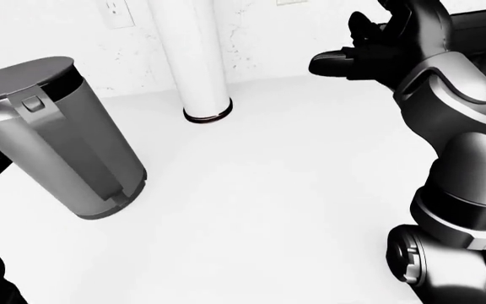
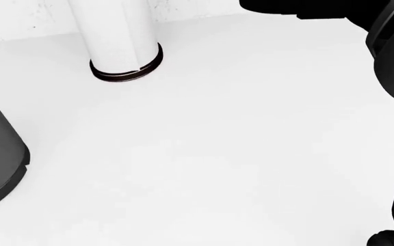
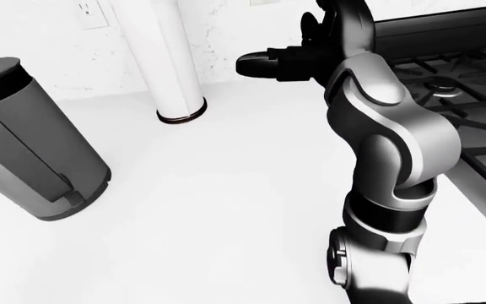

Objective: Close the lid of the electric kettle.

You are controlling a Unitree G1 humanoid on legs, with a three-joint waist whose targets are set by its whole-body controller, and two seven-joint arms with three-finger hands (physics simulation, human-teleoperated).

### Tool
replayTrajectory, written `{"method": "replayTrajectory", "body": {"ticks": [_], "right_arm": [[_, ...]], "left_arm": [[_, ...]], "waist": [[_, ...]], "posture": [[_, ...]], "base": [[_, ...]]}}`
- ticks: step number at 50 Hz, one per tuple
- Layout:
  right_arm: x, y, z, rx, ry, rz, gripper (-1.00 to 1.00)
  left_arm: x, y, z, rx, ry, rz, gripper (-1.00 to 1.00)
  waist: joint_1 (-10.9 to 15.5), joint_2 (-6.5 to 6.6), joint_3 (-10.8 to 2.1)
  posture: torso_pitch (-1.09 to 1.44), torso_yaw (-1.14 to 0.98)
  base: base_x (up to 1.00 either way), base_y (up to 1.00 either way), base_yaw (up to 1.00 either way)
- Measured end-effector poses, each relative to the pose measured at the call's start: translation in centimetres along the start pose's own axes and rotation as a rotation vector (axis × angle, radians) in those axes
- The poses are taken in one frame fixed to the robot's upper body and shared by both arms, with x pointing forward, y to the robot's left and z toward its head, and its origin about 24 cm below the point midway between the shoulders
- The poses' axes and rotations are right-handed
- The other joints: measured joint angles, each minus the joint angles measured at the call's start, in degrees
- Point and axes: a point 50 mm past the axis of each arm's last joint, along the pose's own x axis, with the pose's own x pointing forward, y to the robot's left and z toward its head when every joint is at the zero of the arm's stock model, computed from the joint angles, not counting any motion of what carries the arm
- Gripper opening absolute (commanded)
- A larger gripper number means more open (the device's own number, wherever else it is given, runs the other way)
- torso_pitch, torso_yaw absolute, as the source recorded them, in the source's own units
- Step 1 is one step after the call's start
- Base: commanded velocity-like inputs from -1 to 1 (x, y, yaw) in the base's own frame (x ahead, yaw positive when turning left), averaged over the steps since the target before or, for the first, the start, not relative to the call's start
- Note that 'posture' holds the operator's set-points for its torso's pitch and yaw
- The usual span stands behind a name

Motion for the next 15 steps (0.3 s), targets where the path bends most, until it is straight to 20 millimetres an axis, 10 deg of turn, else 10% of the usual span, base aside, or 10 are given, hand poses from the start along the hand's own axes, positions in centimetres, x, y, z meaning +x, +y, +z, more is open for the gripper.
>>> {"method": "replayTrajectory", "body": {"ticks": [15], "right_arm": [[-0.1,-0.2,0.2,-0.005,-0.003,-0.007,1.00]], "left_arm": [[-0.5,-4.7,-0.9,0.178,0.040,0.019,1.00]], "waist": [[-0.79,-2.77,2.87]], "posture": [[0.00,0.00]], "base": [[0.00,0.00,0.00]]}}
